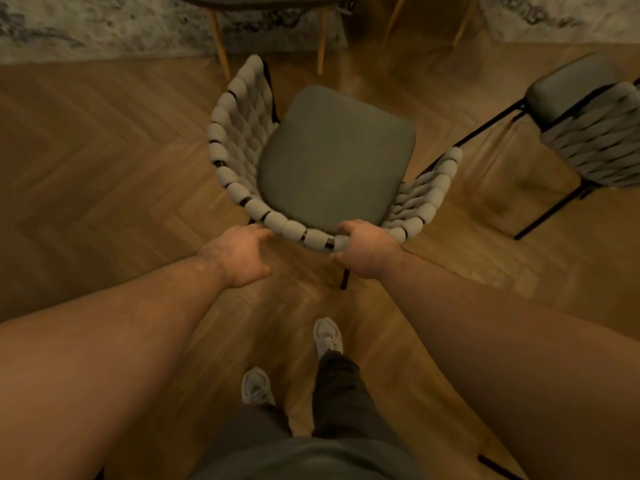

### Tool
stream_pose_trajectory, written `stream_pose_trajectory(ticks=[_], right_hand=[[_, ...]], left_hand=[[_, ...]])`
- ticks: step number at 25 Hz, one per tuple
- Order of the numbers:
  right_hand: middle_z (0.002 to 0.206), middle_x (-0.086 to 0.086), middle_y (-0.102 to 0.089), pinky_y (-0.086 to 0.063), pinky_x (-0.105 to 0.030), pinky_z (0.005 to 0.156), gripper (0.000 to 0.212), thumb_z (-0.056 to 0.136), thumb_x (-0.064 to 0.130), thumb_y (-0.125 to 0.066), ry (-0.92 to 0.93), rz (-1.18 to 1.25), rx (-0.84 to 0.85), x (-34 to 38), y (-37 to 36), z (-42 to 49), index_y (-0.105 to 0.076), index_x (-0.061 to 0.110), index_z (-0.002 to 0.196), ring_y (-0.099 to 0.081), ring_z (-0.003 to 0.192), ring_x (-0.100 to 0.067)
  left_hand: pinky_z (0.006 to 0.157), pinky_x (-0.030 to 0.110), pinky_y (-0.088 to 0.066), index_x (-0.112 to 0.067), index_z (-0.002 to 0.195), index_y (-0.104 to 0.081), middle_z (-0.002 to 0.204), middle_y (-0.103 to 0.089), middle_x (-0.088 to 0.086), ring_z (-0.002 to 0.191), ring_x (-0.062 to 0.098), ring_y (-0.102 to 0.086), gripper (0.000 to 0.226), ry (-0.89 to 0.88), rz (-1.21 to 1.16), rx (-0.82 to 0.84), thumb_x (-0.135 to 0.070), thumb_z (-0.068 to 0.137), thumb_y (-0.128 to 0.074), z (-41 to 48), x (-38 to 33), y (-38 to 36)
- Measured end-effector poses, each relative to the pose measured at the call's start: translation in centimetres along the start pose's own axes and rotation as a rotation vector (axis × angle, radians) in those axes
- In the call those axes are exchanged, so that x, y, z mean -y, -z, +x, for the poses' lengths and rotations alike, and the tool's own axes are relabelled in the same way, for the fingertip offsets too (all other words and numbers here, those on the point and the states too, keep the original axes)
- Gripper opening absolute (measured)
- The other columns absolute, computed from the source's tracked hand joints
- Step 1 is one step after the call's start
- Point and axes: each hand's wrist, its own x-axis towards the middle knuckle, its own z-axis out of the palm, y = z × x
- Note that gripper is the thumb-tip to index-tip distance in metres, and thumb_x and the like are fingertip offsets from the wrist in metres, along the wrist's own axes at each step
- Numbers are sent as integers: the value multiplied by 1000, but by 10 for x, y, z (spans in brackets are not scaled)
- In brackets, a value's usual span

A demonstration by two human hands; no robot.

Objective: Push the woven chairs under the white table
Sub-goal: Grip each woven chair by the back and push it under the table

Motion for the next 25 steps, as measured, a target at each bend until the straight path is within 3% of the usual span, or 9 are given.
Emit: stream_pose_trajectory(ticks=[3, 5, 9, 11, 13, 16, 20, 23, 25], right_hand=[[144, -5, -57, -50, -41, 106, 56, 97, 33, -67, -36, 19, 89, -5, 16, 28, -48, 24, 149, -56, 128, -27], [142, -5, -59, -51, -39, 102, 61, 96, 36, -70, -27, 7, 164, -7, 17, 45, -45, 25, 151, -57, 126, -27], [147, -3, -56, -49, -45, 108, 91, 88, 49, -76, 7, 15, 275, -12, -4, 66, -26, 33, 162, -57, 129, -29], [150, -1, -53, -44, -52, 112, 86, 90, 49, -72, 43, -55, 284, -14, -17, 75, -25, 37, 161, -54, 132, -30], [155, 2, -49, -33, -59, 119, 77, 95, 35, -64, 62, -107, 273, -17, -25, 82, -24, 43, 160, -49, 137, -30], [158, 1, -45, -18, -63, 123, 79, 96, 22, -61, 93, -186, 278, -26, -29, 84, -20, 44, 160, -42, 143, -32], [157, -2, -46, -16, -64, 124, 75, 100, 23, -58, 105, -249, 264, -34, -31, 87, -19, 41, 162, -41, 144, -34], [155, -4, -49, -21, -67, 121, 70, 102, 23, -55, 110, -292, 268, -35, -35, 92, -22, 40, 161, -44, 141, -35], [150, -4, -53, -27, -66, 118, 66, 102, 23, -53, 122, -318, 253, -36, -36, 93, -25, 39, 160, -48, 136, -35]], left_hand=[[117, 39, -34, -26, 155, -39, 158, -40, 4, 143, 25, -38, 75, -14, 106, -6, -41, 88, -70, 42, -13, 13], [120, 43, -31, -33, 159, -30, 164, -31, 4, 147, 29, -32, 78, 46, 149, 113, -41, 92, -68, 62, -15, 17], [123, 51, -26, -47, 158, -22, 164, -34, 6, 147, 32, -36, 78, 154, 304, 258, -40, 94, -67, 82, -17, 24], [125, 60, -12, -45, 156, -31, 161, -41, 1, 150, 28, -34, 69, 161, 390, 263, -32, 96, -62, 89, -25, 28], [122, 69, -6, -37, 151, -44, 155, -48, 1, 149, 31, -34, 55, 185, 504, 261, -24, 98, -55, 100, -41, 27], [120, 72, -2, -27, 149, -49, 157, -46, 9, 151, 42, -26, 53, 261, 612, 300, -29, 97, -60, 117, -57, 11], [123, 66, -4, -33, 152, -41, 160, -40, 7, 154, 39, -19, 57, 168, 512, 159, -32, 98, -59, 125, -36, -11], [124, 63, -9, -37, 148, -44, 153, -47, 2, 147, 35, -29, 58, 74, 459, 65, -54, 95, -60, 125, -17, -21], [124, 61, -12, -40, 146, -46, 148, -50, -1, 142, 32, -34, 58, 35, 455, 51, -59, 93, -61, 125, -12, -25]])
